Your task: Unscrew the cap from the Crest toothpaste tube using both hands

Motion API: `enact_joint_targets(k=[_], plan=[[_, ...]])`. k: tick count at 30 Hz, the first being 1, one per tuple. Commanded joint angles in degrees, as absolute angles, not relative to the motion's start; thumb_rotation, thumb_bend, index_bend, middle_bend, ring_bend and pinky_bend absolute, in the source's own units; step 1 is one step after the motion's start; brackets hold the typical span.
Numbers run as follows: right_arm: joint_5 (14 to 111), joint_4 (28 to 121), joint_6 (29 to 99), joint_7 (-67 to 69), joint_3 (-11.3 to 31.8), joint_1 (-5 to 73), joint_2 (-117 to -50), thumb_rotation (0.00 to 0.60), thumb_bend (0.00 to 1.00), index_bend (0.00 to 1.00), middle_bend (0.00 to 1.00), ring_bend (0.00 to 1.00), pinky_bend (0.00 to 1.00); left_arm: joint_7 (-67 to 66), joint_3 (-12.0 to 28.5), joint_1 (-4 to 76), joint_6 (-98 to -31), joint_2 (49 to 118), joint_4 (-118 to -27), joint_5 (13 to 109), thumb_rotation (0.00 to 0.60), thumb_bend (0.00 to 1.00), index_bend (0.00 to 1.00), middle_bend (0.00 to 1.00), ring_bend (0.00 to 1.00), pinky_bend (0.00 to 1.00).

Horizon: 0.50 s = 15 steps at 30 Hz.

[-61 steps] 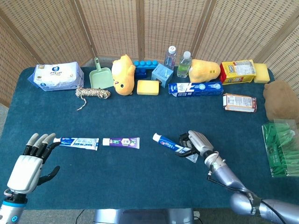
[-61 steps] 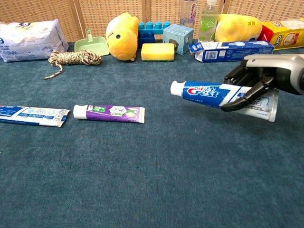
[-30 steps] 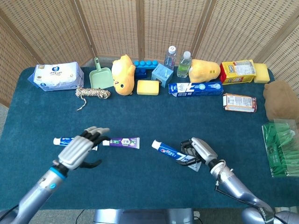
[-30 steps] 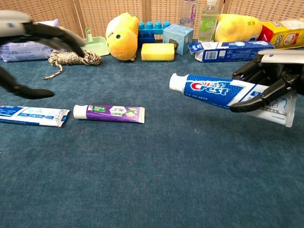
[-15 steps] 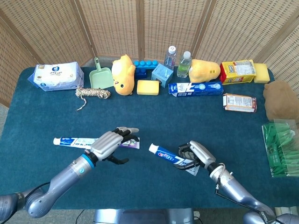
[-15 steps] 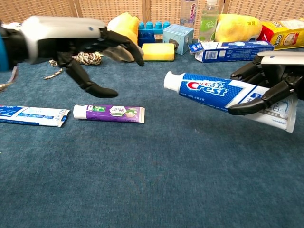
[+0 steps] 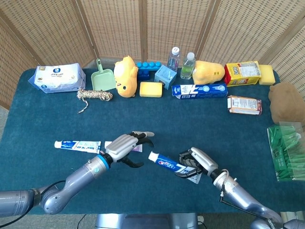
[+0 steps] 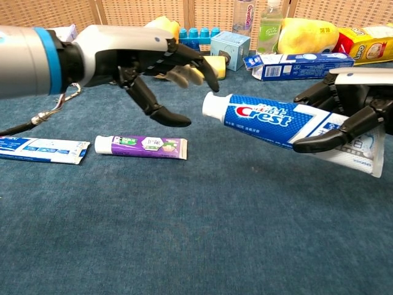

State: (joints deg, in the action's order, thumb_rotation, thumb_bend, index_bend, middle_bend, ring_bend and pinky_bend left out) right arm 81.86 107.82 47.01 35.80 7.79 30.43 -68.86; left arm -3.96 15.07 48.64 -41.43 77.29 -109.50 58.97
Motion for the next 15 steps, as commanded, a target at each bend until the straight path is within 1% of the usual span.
enact_joint_targets(k=[1, 6, 11, 15], plan=[[82.05, 107.43, 46.92, 36.35, 7.56, 30.91, -69.14, 0.6, 0.36, 0.96, 0.82, 0.8, 0.9, -3.47, 15.24, 49.53, -41.3, 77.94, -109.11, 58.3, 0.6, 0.24, 0.28, 0.13, 0.13, 0.12], [82.18, 107.49, 46.81, 37.02, 7.17, 31.44, -69.2, 0.6, 0.36, 0.96, 0.82, 0.8, 0.9, -3.38, 14.99, 50.67, -41.61, 78.48, -109.03, 57.66, 0.6, 0.25, 0.3, 0.13, 0.13, 0.12], [82.7, 107.44, 46.88, 38.77, 6.48, 31.65, -68.87, 0.6, 0.36, 0.96, 0.82, 0.8, 0.9, -2.66, 14.79, 51.63, -41.61, 78.68, -109.07, 56.8, 0.6, 0.29, 0.32, 0.13, 0.13, 0.13], [83.66, 107.38, 47.11, 40.83, 6.03, 31.73, -68.5, 0.6, 0.36, 0.96, 0.82, 0.8, 0.9, -2.16, 14.63, 52.19, -41.57, 78.94, -108.99, 56.51, 0.6, 0.3, 0.32, 0.13, 0.13, 0.13]])
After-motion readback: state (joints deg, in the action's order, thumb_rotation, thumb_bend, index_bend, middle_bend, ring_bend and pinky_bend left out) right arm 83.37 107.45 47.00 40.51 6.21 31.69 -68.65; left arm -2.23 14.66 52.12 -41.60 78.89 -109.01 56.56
